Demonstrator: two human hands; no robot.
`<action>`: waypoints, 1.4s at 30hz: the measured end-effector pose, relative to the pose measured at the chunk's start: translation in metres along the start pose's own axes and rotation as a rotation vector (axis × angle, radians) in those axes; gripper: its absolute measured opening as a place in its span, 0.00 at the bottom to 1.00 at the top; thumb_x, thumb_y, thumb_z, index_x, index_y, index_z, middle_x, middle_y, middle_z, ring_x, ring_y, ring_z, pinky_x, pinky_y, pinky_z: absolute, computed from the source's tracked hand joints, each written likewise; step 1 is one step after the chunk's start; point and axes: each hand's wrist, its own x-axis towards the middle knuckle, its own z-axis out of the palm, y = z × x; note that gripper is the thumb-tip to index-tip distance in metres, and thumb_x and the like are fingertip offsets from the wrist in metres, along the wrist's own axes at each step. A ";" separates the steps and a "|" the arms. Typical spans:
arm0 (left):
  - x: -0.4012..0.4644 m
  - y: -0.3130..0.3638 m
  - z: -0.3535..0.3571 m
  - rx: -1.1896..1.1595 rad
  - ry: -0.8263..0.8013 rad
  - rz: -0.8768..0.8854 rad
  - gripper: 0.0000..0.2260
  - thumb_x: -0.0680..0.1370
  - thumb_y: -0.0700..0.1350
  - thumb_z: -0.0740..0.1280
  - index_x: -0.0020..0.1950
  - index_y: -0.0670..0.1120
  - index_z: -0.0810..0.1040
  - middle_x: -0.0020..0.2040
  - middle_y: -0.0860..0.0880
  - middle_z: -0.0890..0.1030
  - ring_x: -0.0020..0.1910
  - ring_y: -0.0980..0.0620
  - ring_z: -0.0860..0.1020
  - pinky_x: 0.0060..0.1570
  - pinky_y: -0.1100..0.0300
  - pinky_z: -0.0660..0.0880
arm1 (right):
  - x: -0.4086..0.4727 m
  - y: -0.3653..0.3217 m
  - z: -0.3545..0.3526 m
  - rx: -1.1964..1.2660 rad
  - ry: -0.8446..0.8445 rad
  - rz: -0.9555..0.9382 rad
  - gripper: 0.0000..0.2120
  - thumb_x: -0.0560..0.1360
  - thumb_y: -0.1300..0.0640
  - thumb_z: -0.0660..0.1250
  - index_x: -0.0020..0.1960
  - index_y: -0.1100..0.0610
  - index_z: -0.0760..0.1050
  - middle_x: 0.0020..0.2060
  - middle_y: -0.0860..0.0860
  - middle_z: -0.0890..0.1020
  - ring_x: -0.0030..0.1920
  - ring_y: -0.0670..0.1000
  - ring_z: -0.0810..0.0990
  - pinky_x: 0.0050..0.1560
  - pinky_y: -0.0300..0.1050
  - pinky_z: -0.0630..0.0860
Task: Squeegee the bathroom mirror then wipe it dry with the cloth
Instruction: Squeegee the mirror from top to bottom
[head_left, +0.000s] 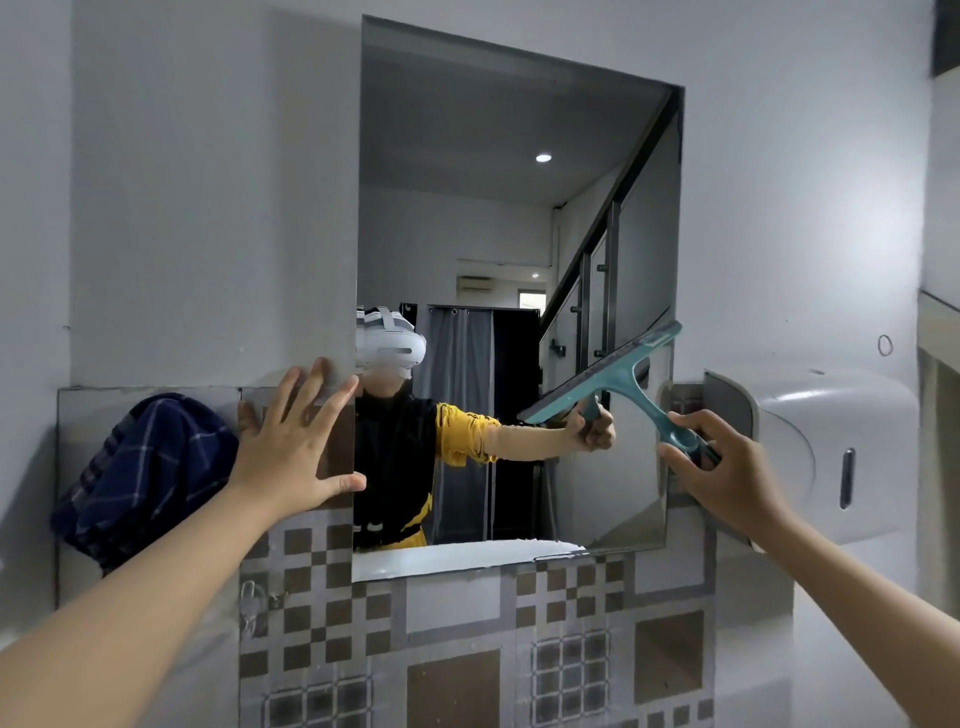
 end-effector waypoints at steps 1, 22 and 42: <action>-0.001 -0.001 0.000 -0.001 0.007 0.000 0.52 0.61 0.73 0.66 0.75 0.61 0.39 0.79 0.47 0.44 0.76 0.41 0.45 0.63 0.26 0.51 | -0.002 -0.002 0.003 0.008 -0.006 0.007 0.14 0.68 0.44 0.70 0.52 0.39 0.71 0.31 0.54 0.81 0.22 0.46 0.68 0.23 0.41 0.69; 0.002 0.009 0.003 0.008 -0.019 -0.017 0.53 0.63 0.72 0.66 0.75 0.59 0.36 0.78 0.45 0.42 0.76 0.40 0.41 0.64 0.26 0.53 | -0.031 -0.116 0.069 0.658 0.171 0.758 0.10 0.77 0.51 0.66 0.54 0.52 0.67 0.33 0.57 0.73 0.19 0.49 0.67 0.17 0.36 0.64; -0.044 0.016 0.019 -0.015 0.091 0.065 0.49 0.61 0.60 0.77 0.76 0.53 0.56 0.77 0.38 0.51 0.74 0.32 0.55 0.63 0.35 0.64 | -0.040 -0.248 0.152 0.862 0.152 0.809 0.11 0.79 0.53 0.64 0.55 0.54 0.64 0.39 0.55 0.77 0.14 0.44 0.72 0.17 0.32 0.67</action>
